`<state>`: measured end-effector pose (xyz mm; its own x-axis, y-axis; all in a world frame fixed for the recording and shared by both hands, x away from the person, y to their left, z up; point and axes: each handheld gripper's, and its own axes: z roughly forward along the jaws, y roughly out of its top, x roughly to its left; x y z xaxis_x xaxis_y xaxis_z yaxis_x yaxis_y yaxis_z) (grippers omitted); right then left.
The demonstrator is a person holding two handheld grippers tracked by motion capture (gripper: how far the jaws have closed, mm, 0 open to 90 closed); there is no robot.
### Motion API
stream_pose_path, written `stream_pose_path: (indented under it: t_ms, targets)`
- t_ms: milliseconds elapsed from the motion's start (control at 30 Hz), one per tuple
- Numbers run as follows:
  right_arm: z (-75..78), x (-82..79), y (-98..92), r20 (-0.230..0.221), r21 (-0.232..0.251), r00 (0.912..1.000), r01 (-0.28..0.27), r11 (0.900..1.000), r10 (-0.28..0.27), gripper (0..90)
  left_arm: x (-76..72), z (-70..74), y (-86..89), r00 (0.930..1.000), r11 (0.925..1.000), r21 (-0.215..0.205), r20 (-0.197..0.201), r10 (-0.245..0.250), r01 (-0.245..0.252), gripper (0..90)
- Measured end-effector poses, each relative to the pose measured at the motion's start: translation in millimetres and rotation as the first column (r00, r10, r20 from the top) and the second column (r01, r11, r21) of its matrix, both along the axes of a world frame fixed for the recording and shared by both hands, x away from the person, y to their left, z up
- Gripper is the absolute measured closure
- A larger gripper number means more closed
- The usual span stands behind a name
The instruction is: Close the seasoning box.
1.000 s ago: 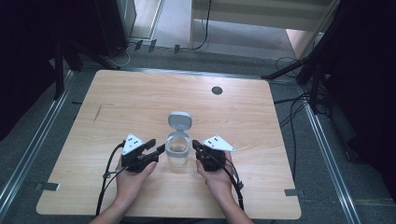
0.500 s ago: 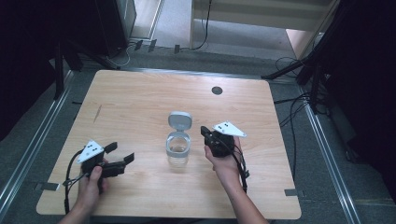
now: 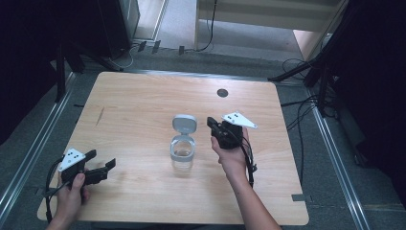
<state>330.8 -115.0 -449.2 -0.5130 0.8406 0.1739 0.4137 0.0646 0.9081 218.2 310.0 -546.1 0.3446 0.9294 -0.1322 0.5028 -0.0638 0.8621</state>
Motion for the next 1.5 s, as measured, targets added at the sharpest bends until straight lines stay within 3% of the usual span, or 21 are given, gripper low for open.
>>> stream_pose_path:
  t_ms: [300, 700, 1033, 1267, 1500]
  targets:
    - [6.5, 15.9, 10.2, -0.023, 0.027, 0.9996, -0.017, 0.999, 0.018, 90.0, 1.2, -0.8, 9.6, 0.9999, 0.9959, -0.09, -0.01, 0.009, -0.01, 14.5]
    - [13.6, 12.6, 22.8, -0.006, 0.034, 0.9958, -0.091, 0.995, 0.091, 90.0, -0.2, -0.9, 8.8, 0.9999, 0.9971, -0.076, -0.005, 0.011, -0.012, 14.5]
    - [6.8, -18.3, 20.8, -0.005, 0.028, 0.988, -0.154, 0.988, 0.155, 90.0, -0.7, -1.0, 8.5, 0.9999, 0.9977, -0.066, -0.001, 0.015, -0.015, 14.5]
    - [4.3, -29.6, 10.7, 0.01, 0.019, 0.9902, -0.139, 0.99, 0.139, 90.0, -0.9, -0.9, 7.4, 0.9998, 0.9976, -0.066, -0.006, 0.02, -0.02, 14.5]
    - [-4.3, -30.4, -21.9, 0.011, 0.007, 0.9979, -0.063, 0.998, 0.063, 90.0, -1.0, -0.9, 7.6, 0.9998, 0.9977, -0.064, -0.002, 0.021, -0.021, 14.5]
